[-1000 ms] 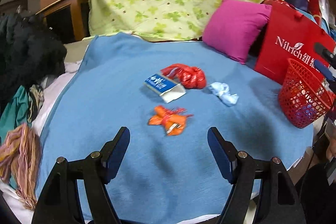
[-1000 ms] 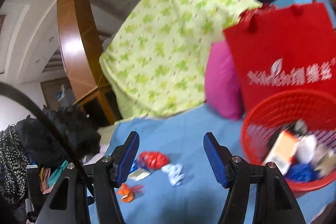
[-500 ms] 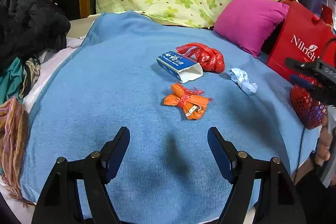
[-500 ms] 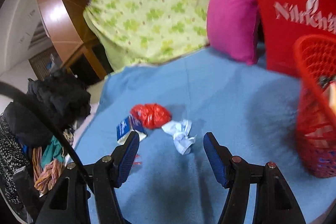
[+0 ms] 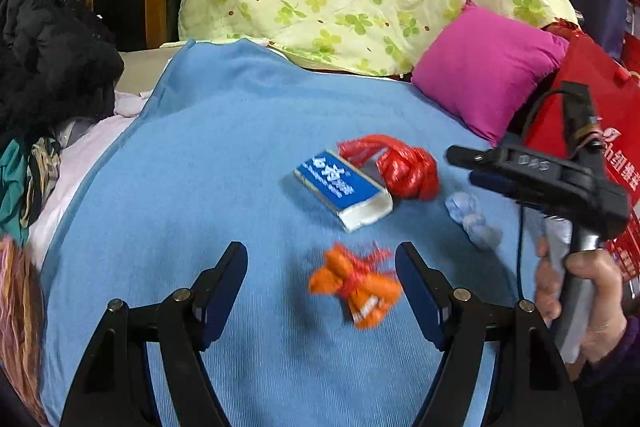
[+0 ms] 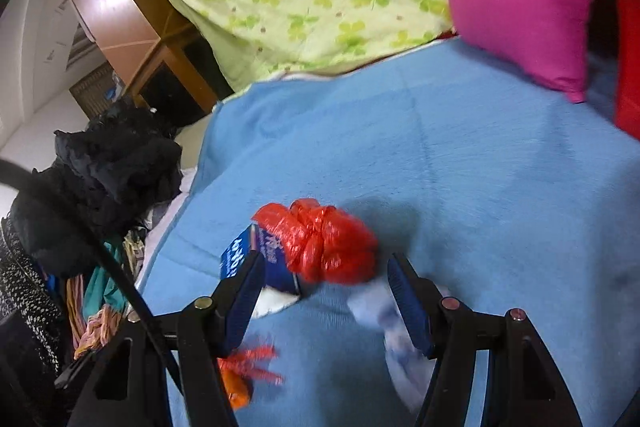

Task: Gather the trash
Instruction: 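Grasp the red plastic bag with the right tool and lift it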

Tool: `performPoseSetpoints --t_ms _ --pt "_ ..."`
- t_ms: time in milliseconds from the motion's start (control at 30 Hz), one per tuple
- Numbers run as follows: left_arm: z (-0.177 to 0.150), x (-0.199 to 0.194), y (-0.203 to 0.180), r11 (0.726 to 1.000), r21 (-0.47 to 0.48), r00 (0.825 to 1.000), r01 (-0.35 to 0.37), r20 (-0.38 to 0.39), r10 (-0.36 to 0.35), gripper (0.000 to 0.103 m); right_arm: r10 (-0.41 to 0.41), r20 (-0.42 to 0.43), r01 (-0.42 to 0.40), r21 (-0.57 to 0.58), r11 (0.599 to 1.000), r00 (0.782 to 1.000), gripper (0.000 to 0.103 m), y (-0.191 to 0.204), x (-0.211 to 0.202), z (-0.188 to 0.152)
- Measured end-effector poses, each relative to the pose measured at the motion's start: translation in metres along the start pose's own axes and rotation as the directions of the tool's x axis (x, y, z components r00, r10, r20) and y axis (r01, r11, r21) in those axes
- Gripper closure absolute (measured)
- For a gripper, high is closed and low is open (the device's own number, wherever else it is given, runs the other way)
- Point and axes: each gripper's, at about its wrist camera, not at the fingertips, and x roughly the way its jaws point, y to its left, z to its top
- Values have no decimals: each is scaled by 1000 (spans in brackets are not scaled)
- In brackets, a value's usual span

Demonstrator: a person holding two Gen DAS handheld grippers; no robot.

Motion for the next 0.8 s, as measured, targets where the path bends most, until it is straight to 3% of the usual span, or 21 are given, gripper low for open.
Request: performPoseSetpoints --t_ms 133,233,433,567,600,800 --pt "8 8 6 1000 -12 1000 -4 -9 4 26 9 -39 -9 0 1000 999 36 3 33 14" --pt "13 13 12 1000 -20 1000 -9 -24 8 26 -41 -104 39 -15 999 994 32 9 57 17" --pt "22 26 14 999 -46 998 18 -53 -21 26 -84 -125 78 -52 996 989 33 14 73 15" --pt "26 34 6 998 -56 997 31 -66 -35 26 -63 -113 58 -45 997 992 45 10 72 14" --pt "28 36 4 997 -63 997 36 -70 -40 26 -58 -106 54 -40 998 993 57 11 70 13" --pt "38 64 -5 994 -103 990 40 -127 -53 26 -69 -56 68 -17 998 996 57 0 54 18"
